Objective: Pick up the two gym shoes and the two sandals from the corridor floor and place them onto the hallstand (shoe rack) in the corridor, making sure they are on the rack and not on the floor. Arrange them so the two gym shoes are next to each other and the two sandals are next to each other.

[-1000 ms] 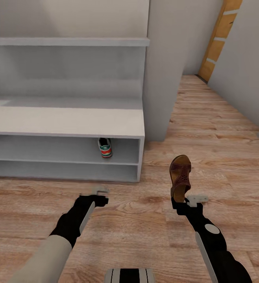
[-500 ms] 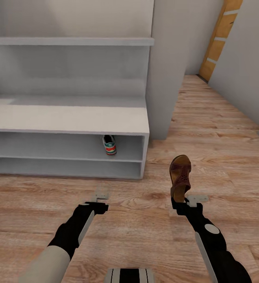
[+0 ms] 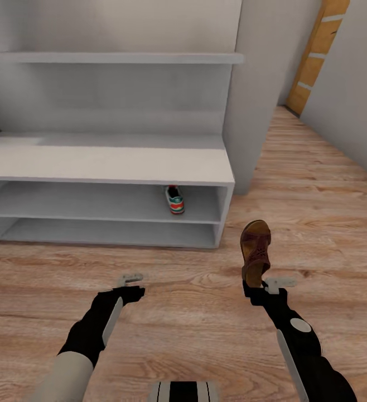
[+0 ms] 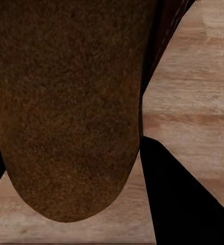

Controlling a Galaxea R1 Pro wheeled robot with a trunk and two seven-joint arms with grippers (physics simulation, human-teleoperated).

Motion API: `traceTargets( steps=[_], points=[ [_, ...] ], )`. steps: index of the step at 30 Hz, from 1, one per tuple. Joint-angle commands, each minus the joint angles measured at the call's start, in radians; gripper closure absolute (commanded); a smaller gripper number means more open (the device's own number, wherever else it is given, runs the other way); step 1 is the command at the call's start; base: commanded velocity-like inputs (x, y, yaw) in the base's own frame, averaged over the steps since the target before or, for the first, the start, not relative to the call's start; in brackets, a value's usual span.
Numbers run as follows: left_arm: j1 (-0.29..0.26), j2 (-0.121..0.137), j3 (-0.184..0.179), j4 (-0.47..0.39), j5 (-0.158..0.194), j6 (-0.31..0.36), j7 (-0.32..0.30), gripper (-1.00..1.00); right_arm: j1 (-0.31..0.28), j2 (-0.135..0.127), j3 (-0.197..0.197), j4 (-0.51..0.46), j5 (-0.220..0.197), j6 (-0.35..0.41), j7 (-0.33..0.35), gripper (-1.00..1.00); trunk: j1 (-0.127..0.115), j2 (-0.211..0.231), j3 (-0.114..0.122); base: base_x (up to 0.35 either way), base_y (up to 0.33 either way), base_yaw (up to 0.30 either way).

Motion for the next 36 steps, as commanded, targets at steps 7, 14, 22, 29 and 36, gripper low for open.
traceTargets(
  steps=[7,14,22,29,36],
  points=[
    [0.000,0.001,0.044,0.000,-0.001,0.000,-0.095,-1.00,0.000,0.000,0.000,0.000,-0.003,0.000,-0.001,1.00,0.000,0.000,0.000,-0.082,0.326,0.000],
    [0.001,0.002,0.046,0.000,-0.002,0.000,-0.100,-1.00,0.000,0.000,0.000,0.000,-0.003,0.000,-0.001,1.00,0.000,0.000,0.000,-0.070,0.326,0.000],
    [0.002,0.002,0.046,0.000,-0.002,-0.001,-0.100,-1.00,0.000,0.001,0.000,0.000,-0.003,0.000,-0.001,1.00,0.000,0.000,0.000,-0.013,0.327,0.000],
    [0.002,0.002,0.046,0.000,-0.001,-0.001,-0.100,-1.00,0.000,0.001,0.000,0.001,-0.003,0.000,-0.001,1.00,0.000,0.000,0.000,-0.001,0.327,0.000],
    [0.002,0.002,0.046,-0.001,-0.001,-0.001,-0.100,-1.00,0.000,0.002,0.000,0.001,-0.003,0.000,-0.001,1.00,0.000,0.000,0.000,0.000,0.327,0.000]
  ],
)
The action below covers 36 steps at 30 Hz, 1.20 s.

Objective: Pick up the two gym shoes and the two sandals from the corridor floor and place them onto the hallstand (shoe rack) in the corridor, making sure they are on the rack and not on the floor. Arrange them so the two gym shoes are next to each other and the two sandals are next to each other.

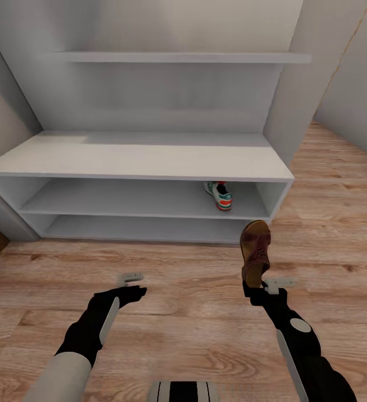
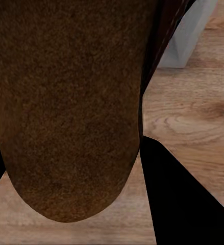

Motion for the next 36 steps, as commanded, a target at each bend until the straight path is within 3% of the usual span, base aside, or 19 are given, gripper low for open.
traceTargets(
  steps=[1,36],
  points=[
    [0.000,0.000,0.000,0.000,0.000,0.000,0.000,-1.00,0.000,0.000,0.000,0.000,-0.003,0.000,-0.001,1.00,0.000,0.000,0.000,0.000,0.327,0.000],
    [0.000,0.000,-0.002,0.000,0.000,0.000,0.000,-1.00,0.000,0.000,0.000,0.000,-0.003,0.000,-0.001,1.00,0.000,0.000,0.000,-0.092,0.332,0.000]
  ],
)
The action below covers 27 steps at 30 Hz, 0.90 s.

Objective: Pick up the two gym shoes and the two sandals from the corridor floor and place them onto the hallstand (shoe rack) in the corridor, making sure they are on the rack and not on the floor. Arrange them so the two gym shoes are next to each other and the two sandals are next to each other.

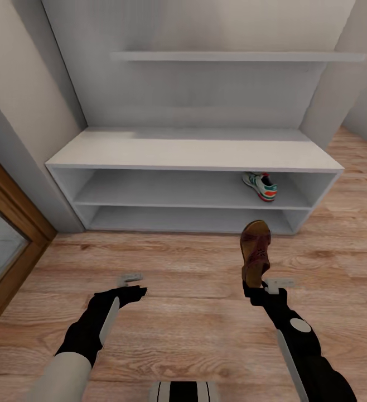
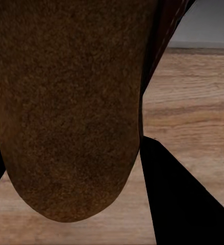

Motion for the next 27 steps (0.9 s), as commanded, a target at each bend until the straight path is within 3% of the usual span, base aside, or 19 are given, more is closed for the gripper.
traceTargets(
  steps=[1,27],
  points=[
    [0.000,0.000,0.000,0.000,0.000,0.000,0.000,-1.00,0.000,0.000,0.000,0.000,-0.003,0.000,-0.001,1.00,0.000,0.000,0.000,-0.002,0.350,0.000],
    [0.000,0.000,0.001,0.001,0.000,0.000,0.000,-1.00,0.000,0.000,0.002,-0.002,-0.003,0.000,-0.002,1.00,0.000,0.000,0.000,0.000,0.331,0.000]
  ],
)
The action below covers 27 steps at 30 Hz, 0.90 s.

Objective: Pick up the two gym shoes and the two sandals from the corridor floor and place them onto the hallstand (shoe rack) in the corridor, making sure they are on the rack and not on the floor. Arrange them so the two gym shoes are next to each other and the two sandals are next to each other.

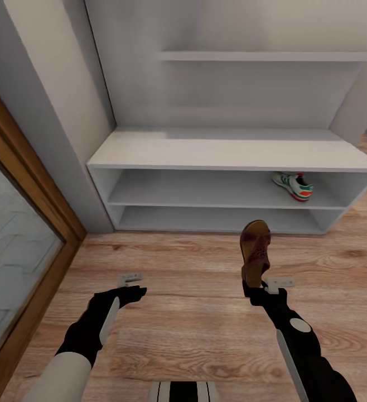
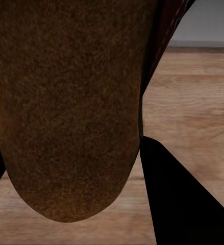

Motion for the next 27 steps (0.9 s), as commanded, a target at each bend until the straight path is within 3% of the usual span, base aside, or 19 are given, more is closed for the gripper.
traceTargets(
  steps=[1,9,12,15,16,17,18,21,24,27],
  points=[
    [0.000,0.000,0.000,0.000,0.000,0.000,0.000,-1.00,0.000,0.000,0.000,0.000,-0.003,0.000,-0.001,1.00,0.000,0.000,0.000,0.000,0.071,0.000],
    [0.000,0.000,0.000,-0.015,0.000,0.000,0.000,-1.00,0.000,0.000,0.004,0.001,-0.003,0.001,-0.001,1.00,0.000,0.000,0.000,0.000,0.014,0.000],
    [0.034,-0.001,0.000,-0.095,0.001,0.000,-0.002,-1.00,0.000,0.001,0.006,0.001,-0.003,0.000,-0.002,1.00,0.000,0.000,0.000,0.000,0.000,0.000],
    [0.109,-0.001,-0.001,-0.222,0.001,0.000,-0.007,-1.00,0.000,0.005,0.006,0.003,-0.002,0.002,-0.004,1.00,0.000,0.000,0.000,0.000,0.000,0.000],
    [0.168,-0.001,-0.002,-0.320,0.001,0.000,-0.057,-1.00,0.000,0.006,0.006,0.003,-0.004,0.025,-0.004,1.00,0.000,0.000,0.000,0.000,0.000,0.000],
    [0.188,0.000,-0.001,-0.354,0.001,0.000,-0.098,-1.00,0.000,0.006,0.006,0.004,-0.005,0.060,-0.004,1.00,0.000,0.000,0.000,0.000,0.000,0.000],
    [0.197,0.000,-0.001,-0.369,0.001,0.000,-0.121,-1.00,0.000,0.006,0.006,0.004,-0.005,0.084,-0.004,1.00,0.000,0.000,0.000,0.000,0.000,0.000],
    [0.233,0.000,0.000,-0.424,0.000,-0.001,-0.264,-1.00,0.000,0.008,0.007,0.004,-0.009,0.261,-0.005,1.00,0.000,0.000,0.000,0.000,0.000,0.000],
    [0.250,0.000,0.000,-0.439,-0.001,-0.003,-0.332,-1.00,0.000,0.009,0.008,0.005,-0.012,0.402,-0.006,1.00,0.000,0.000,0.000,0.000,0.000,0.000],
    [0.266,0.000,-0.006,-0.444,-0.001,-0.035,-0.351,-1.00,0.000,0.011,0.009,0.007,-0.014,0.453,-0.007,1.00,0.000,0.000,0.000,0.000,0.000,0.000]
  ],
)
